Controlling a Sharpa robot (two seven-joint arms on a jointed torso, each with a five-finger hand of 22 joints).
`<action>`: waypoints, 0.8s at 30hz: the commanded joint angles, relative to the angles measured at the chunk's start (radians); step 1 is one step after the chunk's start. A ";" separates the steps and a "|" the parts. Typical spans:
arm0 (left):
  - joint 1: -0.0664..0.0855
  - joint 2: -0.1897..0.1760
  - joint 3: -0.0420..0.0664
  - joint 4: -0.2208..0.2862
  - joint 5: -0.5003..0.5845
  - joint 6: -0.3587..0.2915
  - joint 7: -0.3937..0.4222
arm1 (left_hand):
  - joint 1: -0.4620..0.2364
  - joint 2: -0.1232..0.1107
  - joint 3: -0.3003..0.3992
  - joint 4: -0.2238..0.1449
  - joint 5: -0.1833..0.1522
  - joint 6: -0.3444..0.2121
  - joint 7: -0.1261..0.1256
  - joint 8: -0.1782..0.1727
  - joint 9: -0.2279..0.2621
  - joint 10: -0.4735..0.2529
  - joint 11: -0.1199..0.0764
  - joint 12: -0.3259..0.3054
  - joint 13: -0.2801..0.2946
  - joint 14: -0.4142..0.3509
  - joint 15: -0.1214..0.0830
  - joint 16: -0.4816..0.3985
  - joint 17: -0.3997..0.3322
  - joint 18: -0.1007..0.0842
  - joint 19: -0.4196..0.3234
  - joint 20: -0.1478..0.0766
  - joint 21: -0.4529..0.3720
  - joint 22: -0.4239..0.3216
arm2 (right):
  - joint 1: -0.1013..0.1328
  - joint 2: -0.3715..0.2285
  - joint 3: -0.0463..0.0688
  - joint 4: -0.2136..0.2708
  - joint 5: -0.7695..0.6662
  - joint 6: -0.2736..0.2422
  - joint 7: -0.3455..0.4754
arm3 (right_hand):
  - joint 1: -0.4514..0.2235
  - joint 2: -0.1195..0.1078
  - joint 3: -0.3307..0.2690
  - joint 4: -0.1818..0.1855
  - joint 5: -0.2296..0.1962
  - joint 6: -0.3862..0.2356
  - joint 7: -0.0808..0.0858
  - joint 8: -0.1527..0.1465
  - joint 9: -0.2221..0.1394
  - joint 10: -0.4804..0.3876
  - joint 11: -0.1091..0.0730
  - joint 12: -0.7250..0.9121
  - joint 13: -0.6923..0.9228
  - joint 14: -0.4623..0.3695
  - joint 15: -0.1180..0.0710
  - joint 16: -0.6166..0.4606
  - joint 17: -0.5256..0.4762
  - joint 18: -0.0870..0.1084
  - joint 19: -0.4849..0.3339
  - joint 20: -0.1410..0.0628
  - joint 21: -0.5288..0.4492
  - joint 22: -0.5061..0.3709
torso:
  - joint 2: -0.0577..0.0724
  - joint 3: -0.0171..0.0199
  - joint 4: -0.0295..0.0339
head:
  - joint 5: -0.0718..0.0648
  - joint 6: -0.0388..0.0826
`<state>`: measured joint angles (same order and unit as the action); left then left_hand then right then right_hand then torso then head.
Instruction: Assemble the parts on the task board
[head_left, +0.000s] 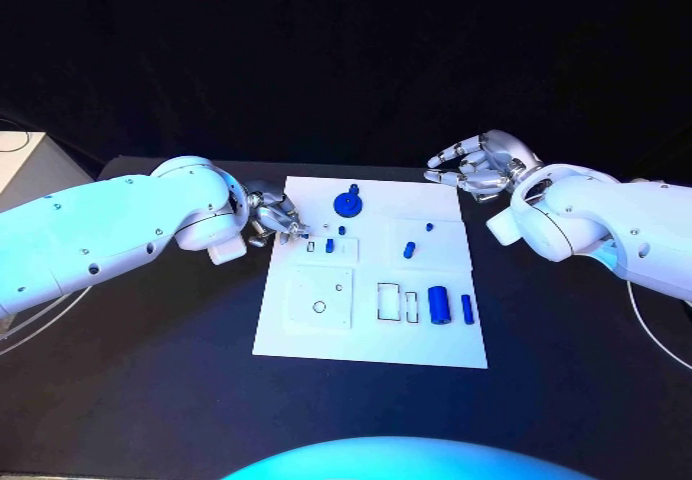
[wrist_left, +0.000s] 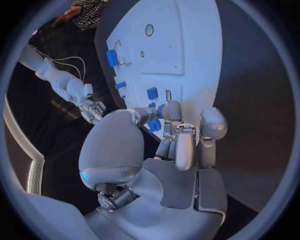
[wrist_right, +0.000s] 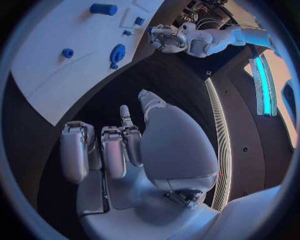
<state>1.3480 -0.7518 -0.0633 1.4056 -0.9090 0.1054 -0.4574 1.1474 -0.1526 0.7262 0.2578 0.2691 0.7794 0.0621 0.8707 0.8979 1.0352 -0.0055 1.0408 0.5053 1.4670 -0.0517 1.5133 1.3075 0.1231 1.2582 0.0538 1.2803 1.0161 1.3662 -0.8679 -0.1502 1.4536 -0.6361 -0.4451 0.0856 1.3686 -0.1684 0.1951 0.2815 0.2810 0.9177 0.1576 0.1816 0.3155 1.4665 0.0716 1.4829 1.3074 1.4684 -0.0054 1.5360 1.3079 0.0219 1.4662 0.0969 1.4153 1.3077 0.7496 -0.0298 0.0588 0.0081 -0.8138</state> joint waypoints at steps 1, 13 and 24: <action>-0.005 -0.002 -0.001 0.012 -0.064 -0.022 0.022 | -0.013 0.000 0.206 -0.198 -0.005 0.008 0.002 0.004 -0.001 0.008 0.000 0.005 -0.001 0.060 -0.009 0.005 0.159 -0.008 0.007 -0.003 0.005 0.000 | 0.000 0.000 0.000 0.000 -0.008 0.012 0.001 | -0.006 0.000 0.005 0.002 0.003 -0.005 0.001 0.004 0.000 0.024 0.002 -0.004 0.188 0.082 0.002 -0.007 0.186 0.020 0.036 0.001 -0.003 0.130 | 0.001 0.0006 -0.0006 | 0.003 -0.002; -0.013 0.011 -0.008 0.004 -0.107 0.017 0.054 | -0.020 0.000 0.213 -0.206 -0.011 0.010 0.001 0.003 -0.005 0.008 -0.001 0.005 -0.003 0.058 -0.010 0.003 0.156 -0.007 0.004 -0.003 0.003 -0.004 | 0.000 0.001 0.000 -0.001 -0.008 0.013 0.001 | -0.006 0.000 0.005 0.002 0.003 -0.005 0.001 0.004 0.000 0.024 0.002 -0.004 0.188 0.082 0.002 -0.007 0.186 0.020 0.036 0.001 -0.003 0.130 | 0.002 0.0018 -0.0028 | 0.002 -0.009; -0.013 0.036 -0.015 -0.032 -0.133 0.070 0.078 | -0.022 -0.001 0.217 -0.214 -0.013 0.010 0.001 0.002 -0.008 0.006 -0.001 0.004 -0.004 0.059 -0.010 0.005 0.158 -0.007 0.003 -0.003 0.003 -0.004 | 0.000 0.002 0.000 -0.001 -0.008 0.013 0.002 | -0.006 0.000 0.005 0.002 0.003 -0.005 0.001 0.004 0.000 0.024 0.002 -0.004 0.188 0.082 0.002 -0.007 0.186 0.020 0.036 0.001 -0.003 0.130 | 0.001 0.0024 -0.0033 | 0.002 -0.018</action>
<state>1.3351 -0.7188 -0.0787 1.3755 -1.0183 0.1279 -0.4080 1.1360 -0.1562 0.7261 0.2576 0.2608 0.7830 0.0660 0.8710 0.8902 1.0353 -0.0047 1.0408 0.5018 1.4633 -0.0553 1.5131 1.3076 0.1231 1.2581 0.0538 1.2802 1.0114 1.3661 -0.8663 -0.1502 1.4527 -0.6368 -0.4432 0.0849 1.3687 -0.1685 0.1951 0.2815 0.2810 0.9177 0.1576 0.1816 0.3155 1.4665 0.0716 1.4829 1.3073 1.4684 -0.0054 1.5360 1.3076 0.0220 1.4662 0.0969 1.4153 1.3074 0.7515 -0.0278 0.0561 0.0093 -0.8304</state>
